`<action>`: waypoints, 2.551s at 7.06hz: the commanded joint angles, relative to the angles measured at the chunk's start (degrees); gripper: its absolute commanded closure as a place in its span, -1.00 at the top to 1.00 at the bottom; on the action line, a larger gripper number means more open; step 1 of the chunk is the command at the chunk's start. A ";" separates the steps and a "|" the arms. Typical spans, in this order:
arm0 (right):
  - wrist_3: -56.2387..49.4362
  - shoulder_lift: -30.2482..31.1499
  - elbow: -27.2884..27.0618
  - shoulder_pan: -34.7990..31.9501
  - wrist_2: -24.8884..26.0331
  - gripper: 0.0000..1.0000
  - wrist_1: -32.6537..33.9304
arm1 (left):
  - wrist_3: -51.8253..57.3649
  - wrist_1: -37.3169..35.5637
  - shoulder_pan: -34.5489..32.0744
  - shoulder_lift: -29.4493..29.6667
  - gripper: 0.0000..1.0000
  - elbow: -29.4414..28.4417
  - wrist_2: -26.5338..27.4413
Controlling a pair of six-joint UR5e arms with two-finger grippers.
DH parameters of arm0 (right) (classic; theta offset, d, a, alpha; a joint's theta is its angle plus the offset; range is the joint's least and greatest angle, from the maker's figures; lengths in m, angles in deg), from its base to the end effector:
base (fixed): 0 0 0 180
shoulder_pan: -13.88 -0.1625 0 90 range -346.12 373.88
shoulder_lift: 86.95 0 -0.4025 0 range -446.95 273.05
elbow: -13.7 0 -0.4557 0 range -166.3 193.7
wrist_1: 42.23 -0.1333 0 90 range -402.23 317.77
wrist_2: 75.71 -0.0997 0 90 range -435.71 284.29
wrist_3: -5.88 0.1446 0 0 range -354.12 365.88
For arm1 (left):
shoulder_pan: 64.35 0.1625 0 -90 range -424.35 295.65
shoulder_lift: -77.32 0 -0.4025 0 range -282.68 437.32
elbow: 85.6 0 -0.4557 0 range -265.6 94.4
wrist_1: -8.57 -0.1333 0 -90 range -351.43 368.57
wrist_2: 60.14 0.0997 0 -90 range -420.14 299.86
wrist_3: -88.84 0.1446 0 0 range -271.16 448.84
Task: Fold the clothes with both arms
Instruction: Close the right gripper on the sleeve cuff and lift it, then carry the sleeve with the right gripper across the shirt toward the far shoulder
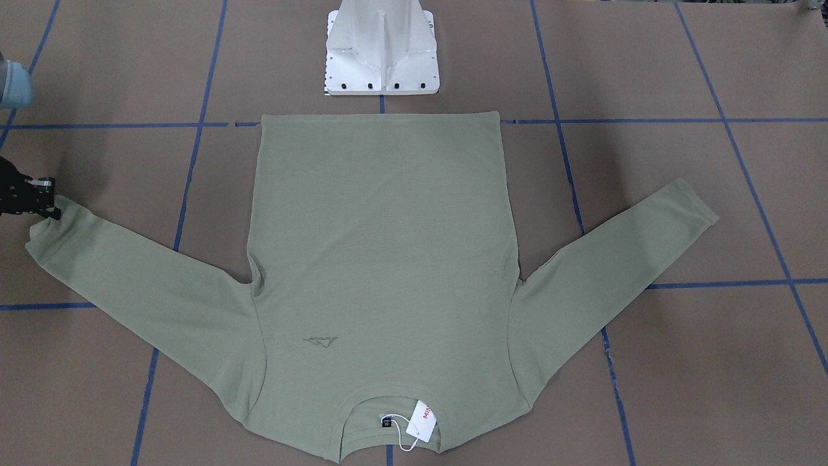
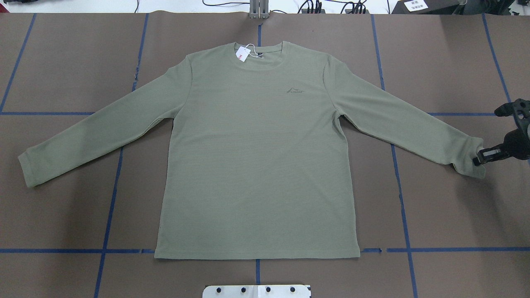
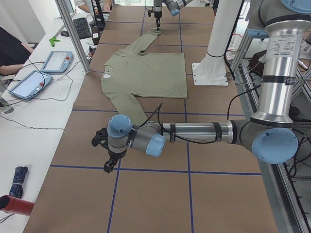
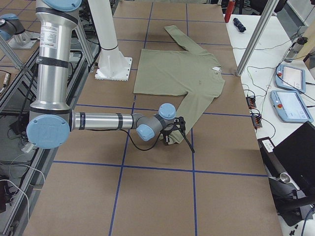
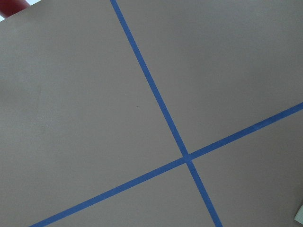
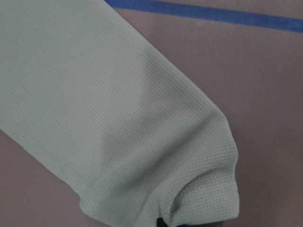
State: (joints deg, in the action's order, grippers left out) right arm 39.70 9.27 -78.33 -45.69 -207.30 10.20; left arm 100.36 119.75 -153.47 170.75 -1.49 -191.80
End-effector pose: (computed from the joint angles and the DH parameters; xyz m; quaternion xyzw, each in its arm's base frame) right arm -0.2482 -0.4963 0.6314 0.0465 -0.4308 -0.0754 0.8981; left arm -0.0278 -0.6090 0.6542 0.1839 0.3353 0.1571 0.9106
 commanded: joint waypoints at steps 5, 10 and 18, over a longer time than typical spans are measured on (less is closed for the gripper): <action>0.63 -30.23 -7.81 -1.53 -4.55 -1.00 32.94 | 0.09 0.00 -0.09 0.09 1.00 0.35 -0.09; 5.90 -57.34 8.42 5.50 -2.89 -1.00 33.28 | 0.00 0.00 -0.09 0.26 1.00 0.00 0.00; 21.29 -67.40 15.39 28.01 22.35 -1.00 23.42 | -0.09 3.60 0.00 0.26 1.00 -4.75 -0.09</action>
State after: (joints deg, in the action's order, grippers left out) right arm 60.86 -57.93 -64.19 -18.42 -186.31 33.80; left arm 100.37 122.86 -153.52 170.91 -5.72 -191.82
